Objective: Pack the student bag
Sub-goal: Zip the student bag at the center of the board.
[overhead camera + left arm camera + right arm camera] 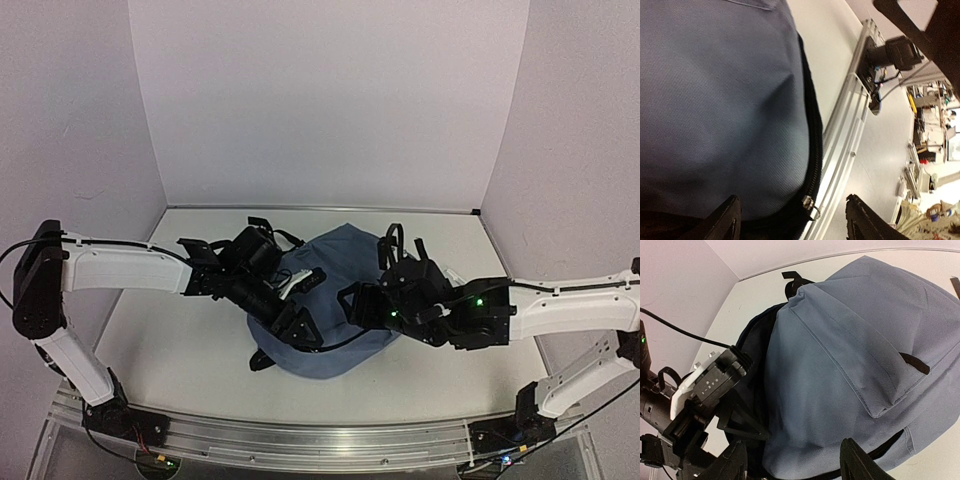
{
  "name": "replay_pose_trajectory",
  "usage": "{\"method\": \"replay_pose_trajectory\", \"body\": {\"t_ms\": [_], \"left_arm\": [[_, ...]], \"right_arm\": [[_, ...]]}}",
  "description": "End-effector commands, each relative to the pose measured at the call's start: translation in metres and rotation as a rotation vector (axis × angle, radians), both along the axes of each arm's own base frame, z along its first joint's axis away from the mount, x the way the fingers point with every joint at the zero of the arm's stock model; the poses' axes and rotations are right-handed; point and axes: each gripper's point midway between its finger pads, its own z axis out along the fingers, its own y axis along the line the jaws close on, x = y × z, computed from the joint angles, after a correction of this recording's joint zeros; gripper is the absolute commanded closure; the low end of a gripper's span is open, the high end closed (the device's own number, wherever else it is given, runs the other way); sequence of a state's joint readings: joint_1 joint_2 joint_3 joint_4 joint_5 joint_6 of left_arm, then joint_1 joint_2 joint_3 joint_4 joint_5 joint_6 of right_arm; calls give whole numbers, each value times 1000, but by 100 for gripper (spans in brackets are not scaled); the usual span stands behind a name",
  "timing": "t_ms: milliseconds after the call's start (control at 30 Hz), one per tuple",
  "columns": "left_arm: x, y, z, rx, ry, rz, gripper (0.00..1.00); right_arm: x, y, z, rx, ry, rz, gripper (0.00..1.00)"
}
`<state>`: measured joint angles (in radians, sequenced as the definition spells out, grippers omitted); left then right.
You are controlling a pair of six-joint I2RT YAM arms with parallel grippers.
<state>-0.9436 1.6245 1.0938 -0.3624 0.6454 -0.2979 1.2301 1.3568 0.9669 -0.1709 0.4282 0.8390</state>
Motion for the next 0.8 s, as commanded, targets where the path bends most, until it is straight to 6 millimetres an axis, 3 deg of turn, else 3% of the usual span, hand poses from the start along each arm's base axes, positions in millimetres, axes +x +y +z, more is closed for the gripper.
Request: {"method": "replay_pose_trajectory", "body": {"t_ms": [0, 200, 333, 600, 767], "left_arm": [[-25, -6, 27, -82, 94, -119, 38], [-30, 2, 18, -17, 116, -134, 42], [-30, 2, 16, -2, 103, -134, 51], [-27, -6, 12, 23, 58, -130, 57], [-32, -8, 8, 47, 56, -155, 71]], "right_arm": [[-1, -10, 7, 11, -12, -19, 39], [-2, -12, 0, 2, -3, -22, 39], [-4, -13, -7, -1, 16, -22, 39], [-11, -24, -38, 0, 115, -74, 35], [-11, -29, -45, 2, 130, -95, 35]]}}
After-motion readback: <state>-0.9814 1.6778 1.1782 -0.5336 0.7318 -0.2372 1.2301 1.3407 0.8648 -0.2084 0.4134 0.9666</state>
